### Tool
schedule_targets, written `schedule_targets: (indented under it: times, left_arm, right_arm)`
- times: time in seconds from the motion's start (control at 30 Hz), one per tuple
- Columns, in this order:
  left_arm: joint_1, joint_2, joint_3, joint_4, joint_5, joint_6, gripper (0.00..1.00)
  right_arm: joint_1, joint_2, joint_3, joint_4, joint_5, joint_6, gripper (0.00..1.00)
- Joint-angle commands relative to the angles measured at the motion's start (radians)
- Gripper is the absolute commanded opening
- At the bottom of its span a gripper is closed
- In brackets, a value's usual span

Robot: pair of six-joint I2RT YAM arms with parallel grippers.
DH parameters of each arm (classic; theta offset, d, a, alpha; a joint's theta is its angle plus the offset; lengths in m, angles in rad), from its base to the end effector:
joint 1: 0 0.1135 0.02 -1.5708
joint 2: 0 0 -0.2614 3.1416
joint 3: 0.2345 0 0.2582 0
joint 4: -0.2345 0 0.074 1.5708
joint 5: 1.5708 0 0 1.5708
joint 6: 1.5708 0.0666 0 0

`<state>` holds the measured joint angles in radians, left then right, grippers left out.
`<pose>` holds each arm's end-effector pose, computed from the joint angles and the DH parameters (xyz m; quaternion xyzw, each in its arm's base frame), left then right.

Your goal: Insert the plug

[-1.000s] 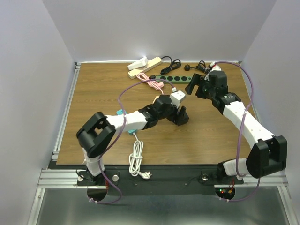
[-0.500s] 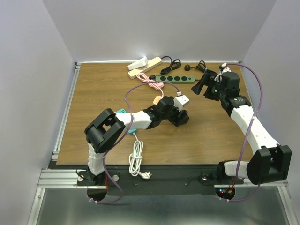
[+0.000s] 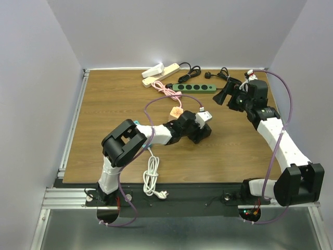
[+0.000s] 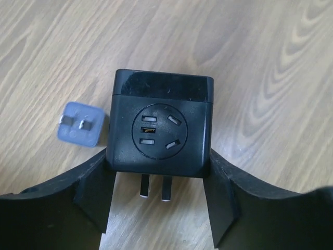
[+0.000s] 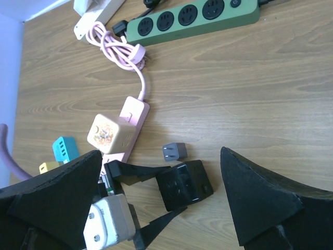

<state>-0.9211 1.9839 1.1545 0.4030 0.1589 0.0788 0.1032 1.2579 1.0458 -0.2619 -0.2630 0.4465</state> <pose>0.2735 -0.3775 0.1504 0.4395 0.7149 -0.2816 0.4653 0.3172 0.0503 0.3049 0.0772 0.8452 0.2480 0.4671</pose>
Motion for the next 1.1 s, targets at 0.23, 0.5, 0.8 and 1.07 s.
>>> schedule_targets:
  times: [0.23, 0.5, 0.8, 1.07]
  left_arm:
    - [0.011, -0.299, -0.119, 0.095, 0.149, -0.074, 0.0]
    - [0.224, -0.595, -0.257, 0.1, 0.719, -0.254, 0.0]
    - [0.306, -0.802, -0.338, 0.108, 0.866, -0.323, 0.0]
    - [0.314, -0.902, -0.444, 0.112, 0.734, -0.27, 0.0]
  right_arm:
    - [-0.011, -0.064, 0.063, -0.02, -0.134, 0.024, 1.0]
    - [-0.01, -0.089, 0.141, -0.016, -0.358, 0.0, 1.0]
    - [-0.011, -0.089, 0.177, 0.03, -0.533, 0.067, 1.0]
    - [0.021, -0.077, 0.129, 0.052, -0.656, 0.067, 1.0]
